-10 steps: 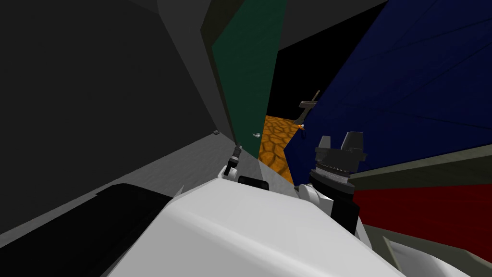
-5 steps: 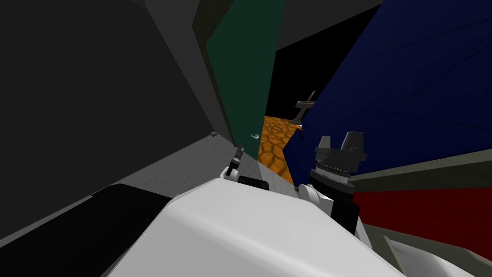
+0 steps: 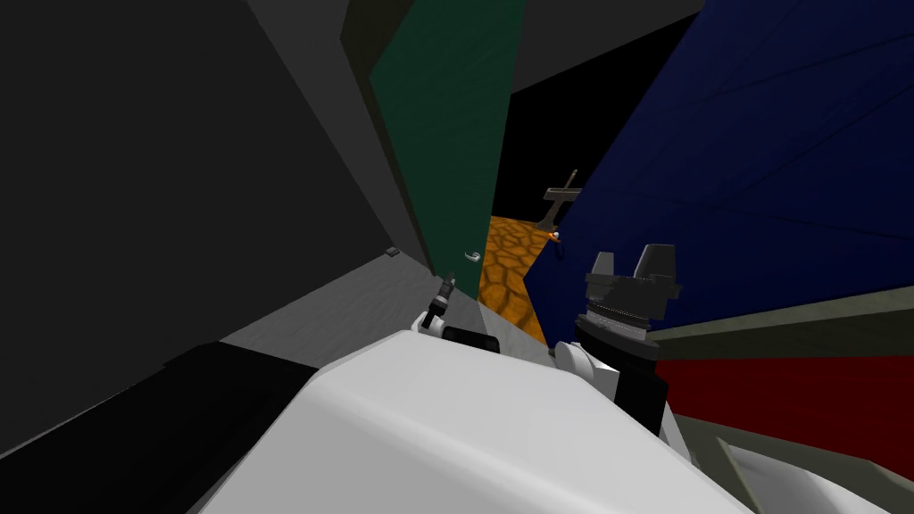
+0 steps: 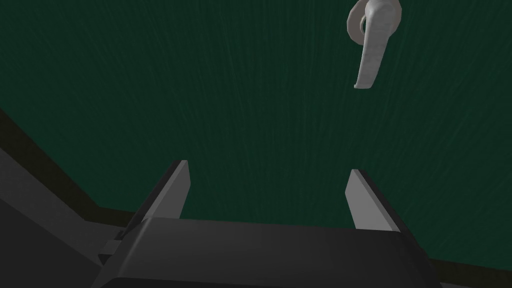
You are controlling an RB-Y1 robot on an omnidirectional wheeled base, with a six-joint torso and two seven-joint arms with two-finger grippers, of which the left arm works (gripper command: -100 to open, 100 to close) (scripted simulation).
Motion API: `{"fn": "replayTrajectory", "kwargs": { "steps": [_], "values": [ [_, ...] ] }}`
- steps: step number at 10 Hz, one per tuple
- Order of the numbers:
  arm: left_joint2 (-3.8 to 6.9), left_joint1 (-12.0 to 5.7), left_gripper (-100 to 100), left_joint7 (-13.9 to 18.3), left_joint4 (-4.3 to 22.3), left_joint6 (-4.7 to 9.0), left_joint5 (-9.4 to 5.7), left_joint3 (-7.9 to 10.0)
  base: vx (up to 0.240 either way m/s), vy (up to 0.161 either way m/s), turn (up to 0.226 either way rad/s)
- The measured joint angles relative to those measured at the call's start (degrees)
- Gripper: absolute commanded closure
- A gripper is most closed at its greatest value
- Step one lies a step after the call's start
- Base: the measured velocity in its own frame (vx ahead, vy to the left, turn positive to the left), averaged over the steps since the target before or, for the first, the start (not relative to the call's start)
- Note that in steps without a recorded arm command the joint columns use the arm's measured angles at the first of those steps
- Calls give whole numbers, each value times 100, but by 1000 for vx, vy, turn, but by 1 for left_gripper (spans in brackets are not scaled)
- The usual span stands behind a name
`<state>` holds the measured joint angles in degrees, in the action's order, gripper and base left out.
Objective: Push the door open
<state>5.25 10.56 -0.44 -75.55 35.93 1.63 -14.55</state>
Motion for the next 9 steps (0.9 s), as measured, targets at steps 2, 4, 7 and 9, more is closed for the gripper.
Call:
{"fn": "replayTrajectory", "kwargs": {
  "steps": [2, 4, 7, 9],
  "values": [
    [-22, -72, -100, 28, 250, 50, -4, -65, 85, 43, -69],
    [-47, -157, -100, 56, 535, 136, -10, -120, 86, 39, -65],
    [-50, -237, -100, 110, 870, 225, -22, -205, 86, 43, -63],
    [-86, -334, -100, 137, 1125, 278, -29, -247, 86, 38, -57]
  ]
}}
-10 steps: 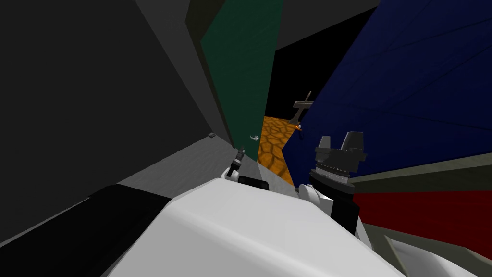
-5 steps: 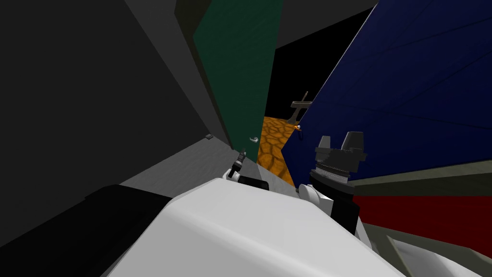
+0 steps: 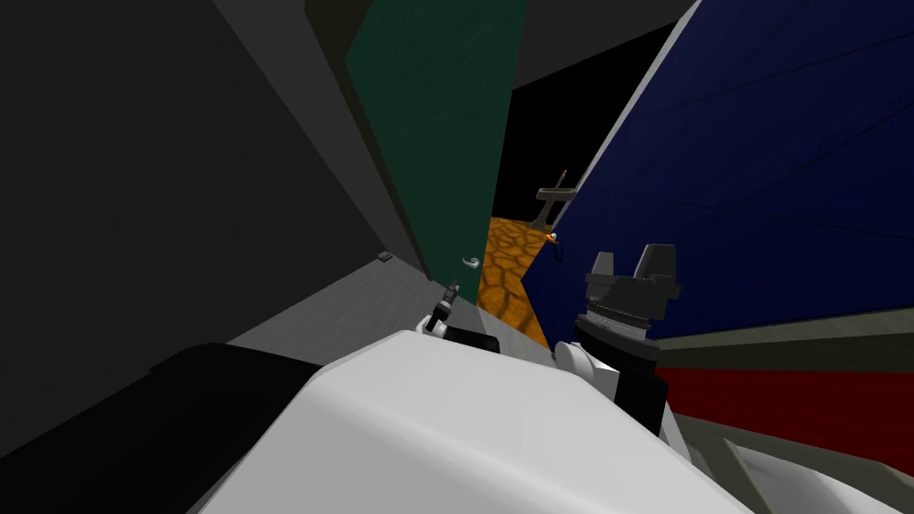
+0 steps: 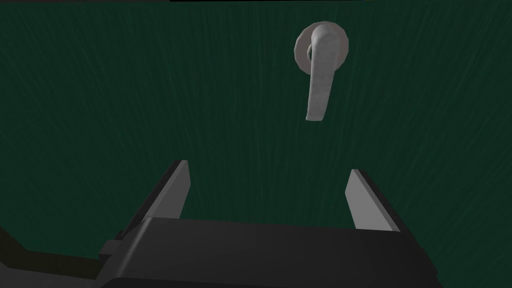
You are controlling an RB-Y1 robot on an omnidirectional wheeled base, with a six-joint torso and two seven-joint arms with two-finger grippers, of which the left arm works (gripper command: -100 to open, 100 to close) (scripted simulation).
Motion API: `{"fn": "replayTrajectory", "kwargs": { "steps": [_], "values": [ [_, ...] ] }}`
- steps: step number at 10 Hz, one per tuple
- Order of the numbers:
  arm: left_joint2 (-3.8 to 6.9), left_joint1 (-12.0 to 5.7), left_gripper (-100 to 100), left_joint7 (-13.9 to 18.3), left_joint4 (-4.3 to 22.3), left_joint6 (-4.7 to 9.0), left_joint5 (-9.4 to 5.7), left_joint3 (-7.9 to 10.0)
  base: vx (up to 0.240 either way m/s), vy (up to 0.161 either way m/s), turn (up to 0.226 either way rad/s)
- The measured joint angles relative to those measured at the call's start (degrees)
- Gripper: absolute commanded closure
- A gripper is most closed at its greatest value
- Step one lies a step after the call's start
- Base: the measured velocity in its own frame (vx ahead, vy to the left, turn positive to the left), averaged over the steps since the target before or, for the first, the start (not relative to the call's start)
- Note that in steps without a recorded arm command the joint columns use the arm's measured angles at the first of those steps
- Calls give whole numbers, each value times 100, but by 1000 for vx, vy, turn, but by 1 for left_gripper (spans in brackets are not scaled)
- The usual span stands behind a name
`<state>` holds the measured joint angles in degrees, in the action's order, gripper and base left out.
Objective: Push the door open
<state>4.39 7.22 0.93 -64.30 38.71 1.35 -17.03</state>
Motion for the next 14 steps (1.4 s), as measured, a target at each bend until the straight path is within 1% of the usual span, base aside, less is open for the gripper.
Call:
{"fn": "replayTrajectory", "kwargs": {
  "steps": [3, 5, 8, 10, 12, 14],
  "values": [
    [-32, -95, -100, 35, 320, 84, -9, -68, 93, 42, -65],
    [-63, -187, -100, 75, 676, 212, -19, -131, 125, 76, -92],
    [-103, -292, -100, 136, 1030, 287, -32, -216, 108, 61, -44],
    [-93, -307, -100, 137, 1070, 304, -36, -205, 159, -34, -31],
    [-78, -323, -100, 129, 1117, 328, -44, -176, 193, -96, -27],
    [-93, -351, -100, 119, 1182, 352, -54, -142, 200, -74, -33]
  ]
}}
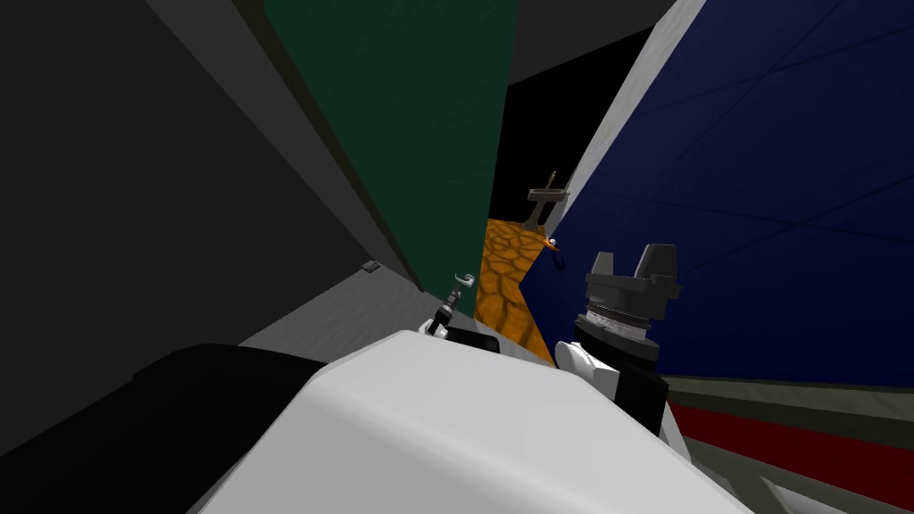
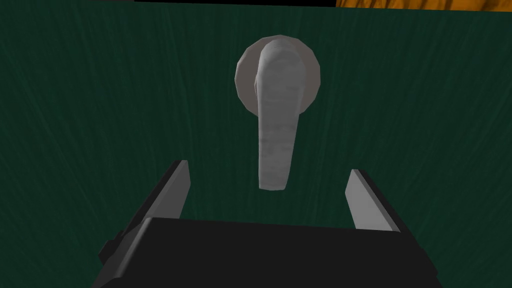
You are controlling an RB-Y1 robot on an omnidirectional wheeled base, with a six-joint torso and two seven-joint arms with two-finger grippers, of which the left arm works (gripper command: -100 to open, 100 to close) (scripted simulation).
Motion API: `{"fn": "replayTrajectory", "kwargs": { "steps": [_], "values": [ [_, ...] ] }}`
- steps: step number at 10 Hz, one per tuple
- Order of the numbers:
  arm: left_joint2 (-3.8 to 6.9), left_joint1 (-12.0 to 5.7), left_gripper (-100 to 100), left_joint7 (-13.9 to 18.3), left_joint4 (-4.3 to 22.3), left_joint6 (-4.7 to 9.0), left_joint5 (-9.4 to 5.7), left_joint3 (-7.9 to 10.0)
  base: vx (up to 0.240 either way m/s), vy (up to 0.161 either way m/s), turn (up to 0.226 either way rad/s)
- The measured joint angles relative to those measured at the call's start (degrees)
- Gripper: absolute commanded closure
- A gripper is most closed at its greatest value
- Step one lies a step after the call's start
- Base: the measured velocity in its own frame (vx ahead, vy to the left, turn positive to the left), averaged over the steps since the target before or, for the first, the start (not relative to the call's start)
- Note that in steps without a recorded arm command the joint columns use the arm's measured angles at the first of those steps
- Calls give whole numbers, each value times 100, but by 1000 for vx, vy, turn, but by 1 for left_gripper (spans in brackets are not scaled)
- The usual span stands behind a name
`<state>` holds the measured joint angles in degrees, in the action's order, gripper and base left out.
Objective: Push the door open
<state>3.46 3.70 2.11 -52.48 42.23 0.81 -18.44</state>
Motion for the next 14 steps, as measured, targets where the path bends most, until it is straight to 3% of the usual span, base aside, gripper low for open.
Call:
{"fn": "replayTrajectory", "kwargs": {
  "steps": [3, 4, 9, 14],
  "values": [
    [-60, -45, -100, -12, 105, 47, -16, 52, 179, -33, -19],
    [-63, -48, 100, -13, 107, 50, -16, 54, -10, 3, 6],
    [-56, -76, 100, -14, 95, 36, -21, 69, -8, 5, -5],
    [-2, -43, 100, -54, 146, -41, -66, 196, 160, -80, 39]
  ]
}}
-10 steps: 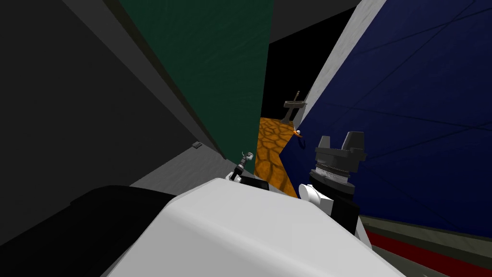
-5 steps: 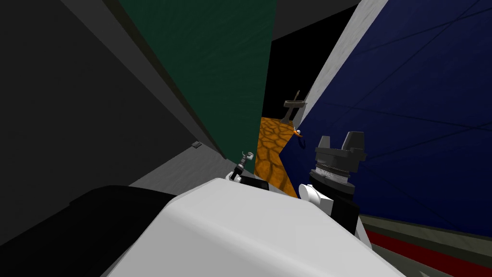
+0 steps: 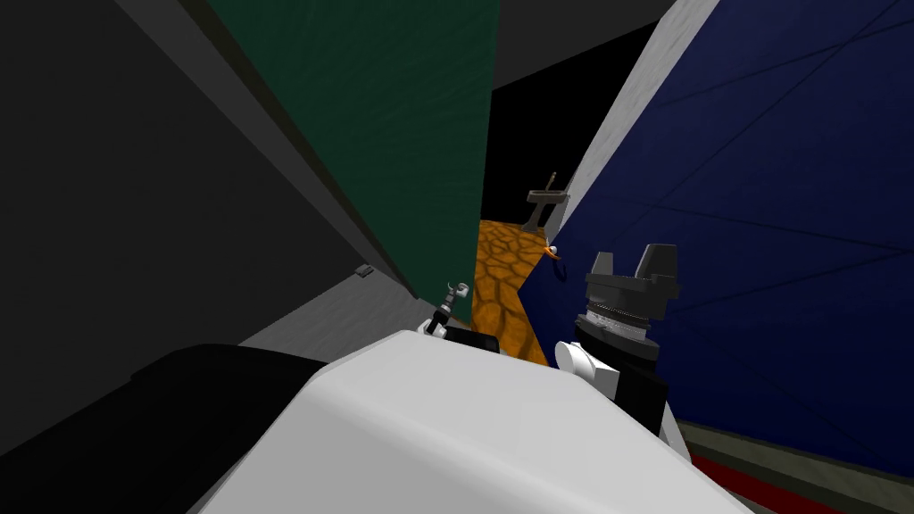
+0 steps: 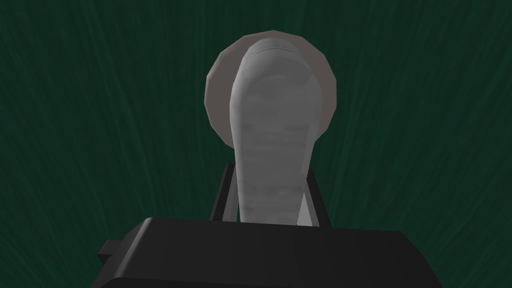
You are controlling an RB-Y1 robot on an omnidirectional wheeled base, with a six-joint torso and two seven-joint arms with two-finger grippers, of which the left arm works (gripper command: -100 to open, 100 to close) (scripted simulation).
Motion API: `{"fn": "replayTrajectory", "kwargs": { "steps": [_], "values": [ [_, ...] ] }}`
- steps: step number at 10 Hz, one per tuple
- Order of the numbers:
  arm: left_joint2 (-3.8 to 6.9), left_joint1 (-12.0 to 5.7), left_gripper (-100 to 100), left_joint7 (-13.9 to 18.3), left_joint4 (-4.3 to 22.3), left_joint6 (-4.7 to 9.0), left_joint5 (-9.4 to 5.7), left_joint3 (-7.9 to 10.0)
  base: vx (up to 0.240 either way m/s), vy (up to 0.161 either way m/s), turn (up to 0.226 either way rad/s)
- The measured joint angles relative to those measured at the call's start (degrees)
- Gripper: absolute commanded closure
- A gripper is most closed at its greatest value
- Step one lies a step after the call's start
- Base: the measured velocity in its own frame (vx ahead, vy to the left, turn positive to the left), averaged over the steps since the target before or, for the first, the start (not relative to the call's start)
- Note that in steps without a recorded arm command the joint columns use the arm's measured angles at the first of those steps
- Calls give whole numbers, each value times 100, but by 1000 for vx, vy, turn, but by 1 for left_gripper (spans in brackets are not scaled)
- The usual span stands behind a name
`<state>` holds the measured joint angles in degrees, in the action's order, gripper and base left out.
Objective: Push the door open
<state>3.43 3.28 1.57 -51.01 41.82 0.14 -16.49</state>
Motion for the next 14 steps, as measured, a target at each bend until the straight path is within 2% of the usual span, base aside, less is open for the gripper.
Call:
{"fn": "replayTrajectory", "kwargs": {
  "steps": [1, 2, 3, 4, 5, 7, 10, 11, 12, 14],
  "values": [
    [-2, 4, 100, -21, 10, 37, -15, 52, 160, -101, 61],
    [-26, -86, 100, -51, 108, 78, -40, 121, 141, -109, 22],
    [5, -58, 100, -59, 8, 25, -59, 176, 150, -101, 51],
    [-18, -139, 100, -85, 154, 93, -83, 247, 149, -108, 64],
    [7, -241, 100, -84, 328, 182, -120, 336, 106, -86, 25],
    [20, -122, 100, -121, 82, 26, -141, 415, 110, -82, 52],
    [19, -206, 100, -173, 227, 42, -217, 625, 143, -116, 74],
    [-18, -336, 100, -209, 466, 165, -254, 733, 105, -93, 26],
    [7, -247, 100, -222, 310, 124, -265, 770, 99, -78, 44],
    [-3, -314, 100, -247, 392, 111, -320, 920, 178, -148, 87]
  ]
}}
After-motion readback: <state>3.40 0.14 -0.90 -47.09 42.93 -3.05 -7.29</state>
